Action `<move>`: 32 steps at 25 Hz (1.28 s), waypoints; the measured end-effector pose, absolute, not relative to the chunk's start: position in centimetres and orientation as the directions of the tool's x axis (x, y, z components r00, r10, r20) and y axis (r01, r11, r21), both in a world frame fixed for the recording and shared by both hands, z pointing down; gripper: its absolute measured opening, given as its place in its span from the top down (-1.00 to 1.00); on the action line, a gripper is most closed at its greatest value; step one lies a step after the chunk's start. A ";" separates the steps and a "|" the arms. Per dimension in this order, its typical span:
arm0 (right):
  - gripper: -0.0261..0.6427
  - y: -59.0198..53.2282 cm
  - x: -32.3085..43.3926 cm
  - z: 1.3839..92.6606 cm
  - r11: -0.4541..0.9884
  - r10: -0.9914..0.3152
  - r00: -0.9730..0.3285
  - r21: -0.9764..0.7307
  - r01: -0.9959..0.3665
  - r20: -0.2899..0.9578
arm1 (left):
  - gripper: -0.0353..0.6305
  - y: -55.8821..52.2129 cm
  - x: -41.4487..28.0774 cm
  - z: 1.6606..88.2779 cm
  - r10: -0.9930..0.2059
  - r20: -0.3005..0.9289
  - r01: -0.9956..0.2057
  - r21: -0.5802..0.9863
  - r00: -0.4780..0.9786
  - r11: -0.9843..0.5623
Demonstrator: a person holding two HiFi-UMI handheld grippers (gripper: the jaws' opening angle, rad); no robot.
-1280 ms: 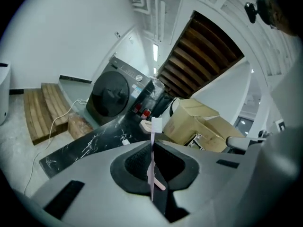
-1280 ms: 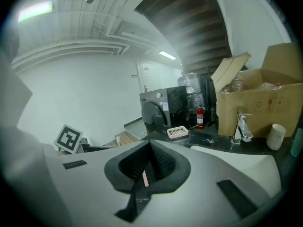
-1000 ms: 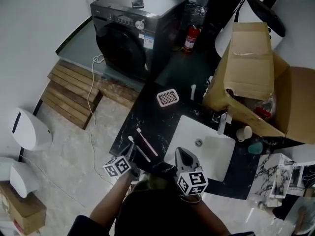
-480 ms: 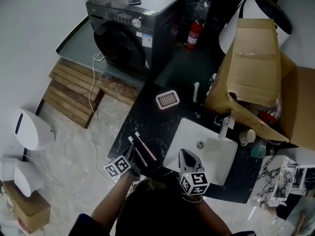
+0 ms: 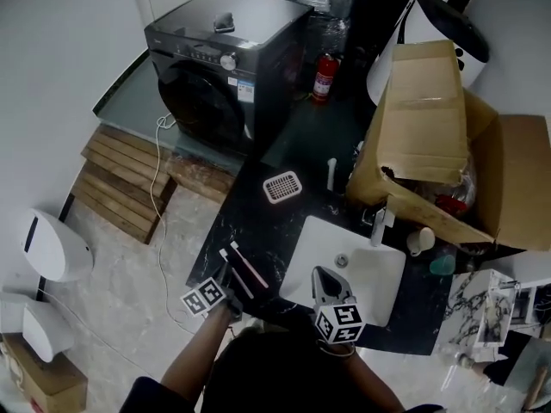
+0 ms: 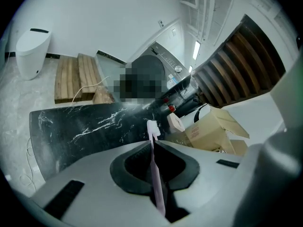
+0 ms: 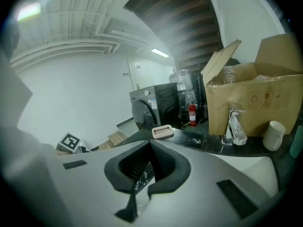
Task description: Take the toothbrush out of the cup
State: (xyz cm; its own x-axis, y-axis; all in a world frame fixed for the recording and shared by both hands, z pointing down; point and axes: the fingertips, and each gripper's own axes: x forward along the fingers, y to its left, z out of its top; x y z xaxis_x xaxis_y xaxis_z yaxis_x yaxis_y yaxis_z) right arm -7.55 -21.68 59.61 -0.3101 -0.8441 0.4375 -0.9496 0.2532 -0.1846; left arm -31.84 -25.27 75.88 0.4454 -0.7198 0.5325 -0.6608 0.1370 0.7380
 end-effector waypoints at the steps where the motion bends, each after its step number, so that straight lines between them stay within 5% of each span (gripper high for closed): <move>1: 0.88 -21.4 -7.5 59.4 0.253 -0.844 -0.309 -0.183 -0.950 0.438 | 0.77 -25.2 -31.9 75.8 -0.722 0.530 -0.662 0.737 0.445 0.134; 13: 0.88 -17.4 -5.6 56.5 0.217 -0.872 -0.263 -0.154 -0.964 0.413 | 0.75 -23.4 -30.4 71.4 -0.707 0.464 -0.711 0.698 0.534 -0.079; 22: 0.88 -11.7 -1.3 53.8 0.085 -0.903 -0.122 -0.107 -0.991 0.412 | 0.82 -19.2 -26.1 55.0 -0.709 0.170 -0.700 0.427 0.684 -0.573; 32: 0.88 -4.4 3.5 48.4 -0.035 -0.940 -0.002 -0.101 -0.994 0.342 | 0.82 -13.0 -22.2 45.4 -0.671 0.031 -0.648 0.293 0.741 -0.702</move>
